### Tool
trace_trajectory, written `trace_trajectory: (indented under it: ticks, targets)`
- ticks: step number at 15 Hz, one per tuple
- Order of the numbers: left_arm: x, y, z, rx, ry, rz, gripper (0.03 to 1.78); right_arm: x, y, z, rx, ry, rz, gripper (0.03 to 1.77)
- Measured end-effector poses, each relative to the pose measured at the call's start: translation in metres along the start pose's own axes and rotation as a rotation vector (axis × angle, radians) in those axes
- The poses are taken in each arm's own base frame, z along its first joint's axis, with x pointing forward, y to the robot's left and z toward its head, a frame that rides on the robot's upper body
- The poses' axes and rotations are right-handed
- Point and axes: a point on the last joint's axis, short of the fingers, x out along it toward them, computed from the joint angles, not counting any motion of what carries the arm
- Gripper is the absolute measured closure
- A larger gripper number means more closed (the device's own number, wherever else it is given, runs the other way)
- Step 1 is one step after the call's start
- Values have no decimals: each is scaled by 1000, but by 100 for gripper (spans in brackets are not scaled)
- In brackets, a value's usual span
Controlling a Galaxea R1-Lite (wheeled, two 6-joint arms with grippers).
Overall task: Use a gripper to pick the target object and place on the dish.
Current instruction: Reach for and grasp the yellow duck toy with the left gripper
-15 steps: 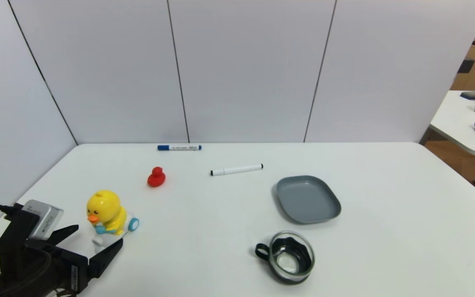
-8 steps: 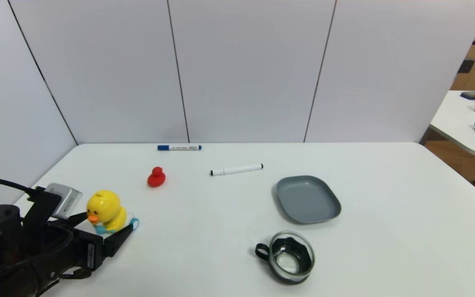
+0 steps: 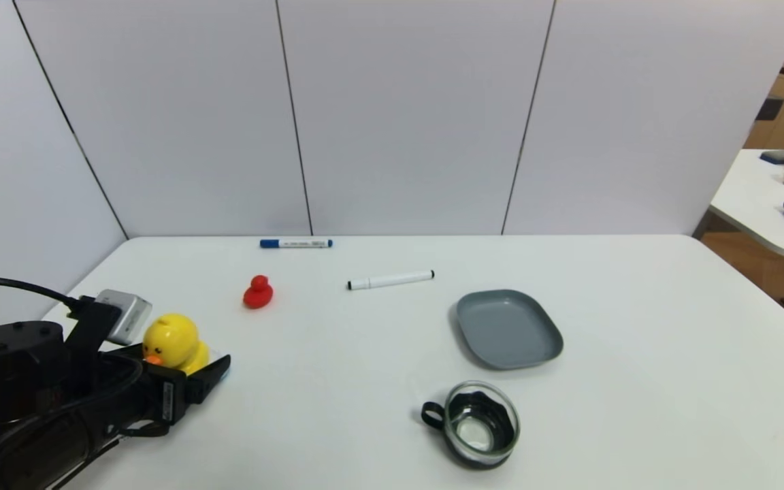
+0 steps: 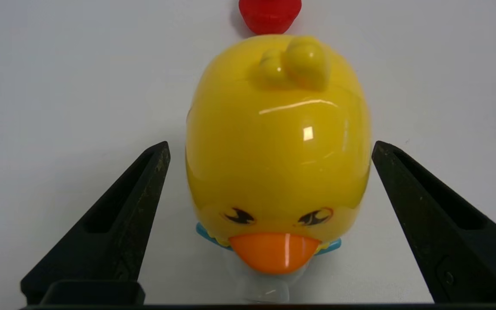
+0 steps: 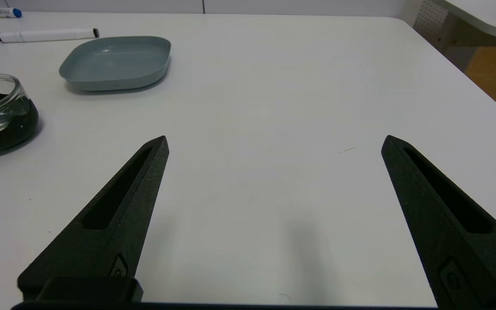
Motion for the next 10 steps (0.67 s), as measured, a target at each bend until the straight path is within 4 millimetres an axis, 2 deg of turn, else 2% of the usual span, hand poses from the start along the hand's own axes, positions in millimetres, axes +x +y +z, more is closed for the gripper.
trace_trajectory:
  ticks: [10]
  targets:
    - [3,0,-1,-12,-7,2,12,0,0,0,-1,0,0,9]
